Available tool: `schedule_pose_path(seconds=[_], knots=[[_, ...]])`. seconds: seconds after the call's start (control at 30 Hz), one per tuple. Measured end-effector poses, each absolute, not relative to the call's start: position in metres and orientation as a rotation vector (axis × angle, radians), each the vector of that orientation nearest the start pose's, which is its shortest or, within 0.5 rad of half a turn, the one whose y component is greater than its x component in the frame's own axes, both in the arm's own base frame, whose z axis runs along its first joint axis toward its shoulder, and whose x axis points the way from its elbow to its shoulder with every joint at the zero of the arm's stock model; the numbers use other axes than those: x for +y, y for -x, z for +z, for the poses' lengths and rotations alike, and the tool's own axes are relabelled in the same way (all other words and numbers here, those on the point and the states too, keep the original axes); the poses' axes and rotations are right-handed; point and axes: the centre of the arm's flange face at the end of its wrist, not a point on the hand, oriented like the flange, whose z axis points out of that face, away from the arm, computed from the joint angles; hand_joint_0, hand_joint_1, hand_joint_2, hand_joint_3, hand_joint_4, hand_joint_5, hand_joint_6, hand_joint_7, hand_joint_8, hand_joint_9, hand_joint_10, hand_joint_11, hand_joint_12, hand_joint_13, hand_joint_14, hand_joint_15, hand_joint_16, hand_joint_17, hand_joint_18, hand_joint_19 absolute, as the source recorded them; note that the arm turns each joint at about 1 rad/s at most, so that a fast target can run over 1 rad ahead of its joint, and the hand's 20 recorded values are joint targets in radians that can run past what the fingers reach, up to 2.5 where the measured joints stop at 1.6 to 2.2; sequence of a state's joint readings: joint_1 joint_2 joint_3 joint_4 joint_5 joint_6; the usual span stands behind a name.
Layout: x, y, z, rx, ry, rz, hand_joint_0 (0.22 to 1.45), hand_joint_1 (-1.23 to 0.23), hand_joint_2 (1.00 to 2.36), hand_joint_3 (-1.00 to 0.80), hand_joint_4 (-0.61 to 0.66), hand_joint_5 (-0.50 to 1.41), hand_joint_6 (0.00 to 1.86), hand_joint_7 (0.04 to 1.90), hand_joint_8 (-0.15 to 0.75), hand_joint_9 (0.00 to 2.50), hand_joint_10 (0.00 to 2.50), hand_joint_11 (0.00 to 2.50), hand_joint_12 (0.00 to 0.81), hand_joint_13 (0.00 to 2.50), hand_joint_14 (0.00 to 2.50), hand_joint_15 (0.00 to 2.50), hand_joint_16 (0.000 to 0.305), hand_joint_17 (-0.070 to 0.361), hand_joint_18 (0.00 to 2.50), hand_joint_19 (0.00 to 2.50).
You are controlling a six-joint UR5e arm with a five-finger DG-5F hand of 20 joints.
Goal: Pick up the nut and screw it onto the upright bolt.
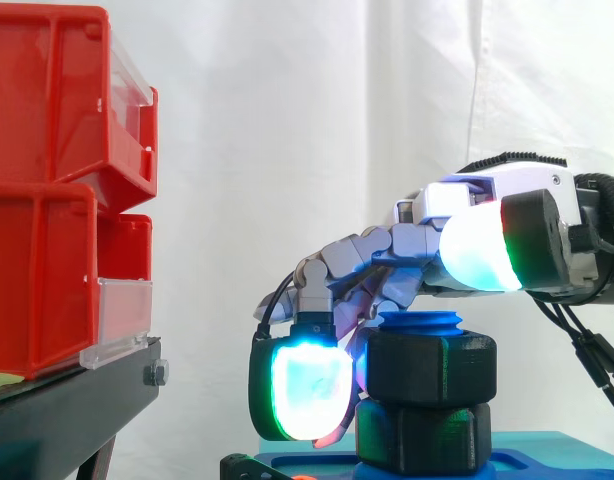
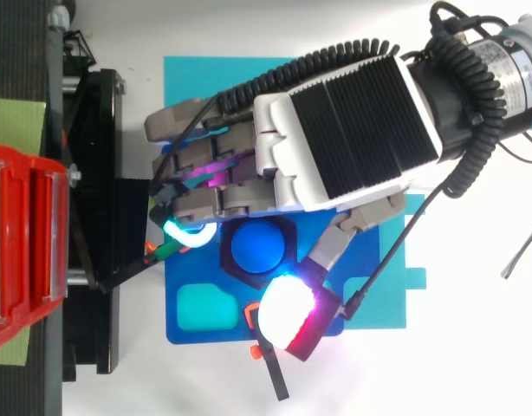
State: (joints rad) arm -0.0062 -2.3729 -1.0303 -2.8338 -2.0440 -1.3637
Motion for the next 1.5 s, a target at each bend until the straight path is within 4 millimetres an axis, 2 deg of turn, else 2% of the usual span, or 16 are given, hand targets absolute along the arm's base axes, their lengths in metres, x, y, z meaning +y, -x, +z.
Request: schedule_pose_path(seconds=[0.47,0.6,0.97,1.07,1.17,1.3,1.4,1.5], knots=[[-0.110,-0.773,0.262,1.534,0.225,0.523,0.50,-0.12,1.00,-0.50,0.20,0.02,0.50,1.41,0.313,1.05,0.00,0.00,0.213,0.62,0.00,0.00,0.022,0.050,0.29,0.00],[-0.112,-0.773,0.263,1.533,0.224,0.521,0.50,-0.13,1.00,-0.50,0.19,0.04,0.50,1.44,0.301,1.09,0.00,0.00,0.208,0.63,0.00,0.00,0.021,0.047,0.31,0.00],[-0.121,-0.772,0.268,1.530,0.226,0.520,0.52,-0.17,1.00,-0.50,0.15,0.05,0.56,1.31,0.265,1.19,0.00,0.00,0.188,0.72,0.00,0.00,0.019,0.043,0.41,0.00],[-0.127,-0.773,0.276,1.527,0.231,0.521,0.52,-0.17,1.00,-0.50,0.17,0.05,0.50,1.42,0.279,1.18,0.00,0.00,0.191,0.72,0.00,0.00,0.019,0.042,0.42,0.00],[-0.133,-0.773,0.285,1.524,0.236,0.522,0.52,-0.16,1.00,-0.50,0.24,-0.02,0.50,1.18,0.305,1.15,0.00,0.00,0.196,0.72,0.00,0.00,0.019,0.043,0.42,0.00],[-0.142,-0.776,0.314,1.517,0.251,0.514,0.51,-0.17,1.00,-0.50,0.29,-0.08,0.50,0.97,0.314,1.11,0.00,0.00,0.201,0.73,0.00,0.00,0.019,0.042,0.42,0.00],[-0.144,-0.776,0.326,1.518,0.254,0.511,0.51,-0.17,1.00,-0.50,0.28,-0.10,0.50,0.89,0.316,1.09,0.00,0.00,0.206,0.73,0.00,0.00,0.019,0.042,0.42,0.00],[-0.142,-0.777,0.329,1.520,0.254,0.514,0.51,-0.17,1.00,-0.50,0.27,-0.12,0.50,0.83,0.315,1.07,0.00,0.00,0.210,0.72,0.00,0.00,0.019,0.043,0.41,0.00]])
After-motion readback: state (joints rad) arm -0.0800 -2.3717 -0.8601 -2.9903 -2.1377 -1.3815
